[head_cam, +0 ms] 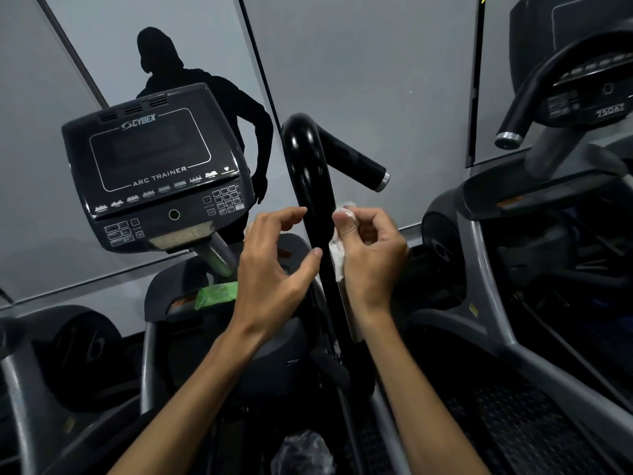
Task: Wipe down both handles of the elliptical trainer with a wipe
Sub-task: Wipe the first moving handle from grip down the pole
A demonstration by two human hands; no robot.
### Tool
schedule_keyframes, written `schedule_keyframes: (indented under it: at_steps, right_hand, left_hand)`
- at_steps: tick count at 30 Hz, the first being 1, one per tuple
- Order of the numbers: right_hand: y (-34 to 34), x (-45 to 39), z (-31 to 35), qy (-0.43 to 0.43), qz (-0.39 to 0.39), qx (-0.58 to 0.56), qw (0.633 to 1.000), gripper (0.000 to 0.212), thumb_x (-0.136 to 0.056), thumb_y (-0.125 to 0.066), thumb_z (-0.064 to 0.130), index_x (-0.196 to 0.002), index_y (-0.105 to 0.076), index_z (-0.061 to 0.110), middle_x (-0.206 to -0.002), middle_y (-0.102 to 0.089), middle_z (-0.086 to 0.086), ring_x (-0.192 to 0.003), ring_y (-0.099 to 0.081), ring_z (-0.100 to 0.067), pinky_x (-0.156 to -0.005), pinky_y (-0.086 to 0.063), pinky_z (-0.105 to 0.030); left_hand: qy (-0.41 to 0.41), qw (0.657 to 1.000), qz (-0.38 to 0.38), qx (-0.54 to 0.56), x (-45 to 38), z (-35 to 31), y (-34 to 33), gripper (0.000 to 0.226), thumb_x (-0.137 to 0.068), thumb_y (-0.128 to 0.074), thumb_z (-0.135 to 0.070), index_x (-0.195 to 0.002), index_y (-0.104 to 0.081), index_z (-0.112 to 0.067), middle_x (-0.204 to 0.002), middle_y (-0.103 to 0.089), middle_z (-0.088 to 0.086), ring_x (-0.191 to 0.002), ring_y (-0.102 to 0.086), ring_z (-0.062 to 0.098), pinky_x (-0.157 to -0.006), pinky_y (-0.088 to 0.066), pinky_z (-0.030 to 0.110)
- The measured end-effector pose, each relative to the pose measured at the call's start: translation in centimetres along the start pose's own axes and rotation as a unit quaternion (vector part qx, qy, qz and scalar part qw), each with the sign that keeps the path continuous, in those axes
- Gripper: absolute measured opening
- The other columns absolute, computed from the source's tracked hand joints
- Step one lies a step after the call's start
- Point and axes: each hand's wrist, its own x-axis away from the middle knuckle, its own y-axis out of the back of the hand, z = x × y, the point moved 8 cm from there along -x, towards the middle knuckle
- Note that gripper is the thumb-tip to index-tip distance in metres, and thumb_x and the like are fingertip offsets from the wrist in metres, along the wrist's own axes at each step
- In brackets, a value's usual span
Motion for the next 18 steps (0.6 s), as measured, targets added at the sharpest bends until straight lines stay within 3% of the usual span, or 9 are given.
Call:
schedule_keyframes:
  at_steps: [4,10,14,18]
  right_hand:
    - [0.8,3.2,1.0,0.094,0.002,0.064,0.994,0.013,-0.083,-0.081,0.016,-0.085,-0.070,0.010,-0.083,-0.066,-0.002,-0.075,-0.058,0.005,-0.070,-0.043,-0.004]
    - [0.3,1.0,2.3,0.147,-0.033,0.082,0.985,0.012,-0.083,-0.083,0.014,-0.086,-0.073,0.007,-0.085,-0.068,-0.004,-0.075,-0.055,0.008,-0.071,-0.042,-0.004]
    - [0.3,3.8,2.5,0.182,-0.004,0.089,0.979,0.012,-0.082,-0.083,0.009,-0.085,-0.074,0.002,-0.087,-0.069,-0.007,-0.080,-0.063,-0.006,-0.077,-0.047,-0.007]
    - [-1.0,2.2,4.4,0.212,-0.015,0.110,0.971,0.015,-0.085,-0.082,0.016,-0.085,-0.073,0.004,-0.086,-0.066,-0.004,-0.075,-0.064,-0.018,-0.067,-0.052,-0.019]
  left_hand:
    - [-0.006,1.000,-0.005,0.005,0.0,0.2,0.2,0.044,-0.085,-0.072,-0.021,-0.126,-0.059,-0.021,-0.119,-0.057,-0.009,-0.116,-0.056,0.013,-0.093,-0.053,0.043]
    - [-0.001,1.000,-0.010,0.014,0.2,0.6,0.1,0.042,-0.085,-0.070,-0.013,-0.124,-0.060,-0.022,-0.117,-0.058,-0.008,-0.114,-0.058,0.013,-0.089,-0.054,0.043]
    - [-0.007,1.000,-0.006,0.016,0.2,0.5,0.3,0.042,-0.085,-0.071,-0.016,-0.124,-0.059,-0.024,-0.117,-0.058,-0.011,-0.115,-0.058,0.014,-0.089,-0.054,0.041]
    - [0.003,0.999,0.010,0.040,0.1,0.6,-0.3,0.039,-0.088,-0.070,-0.018,-0.125,-0.059,-0.018,-0.121,-0.061,-0.008,-0.118,-0.059,0.015,-0.095,-0.053,0.040]
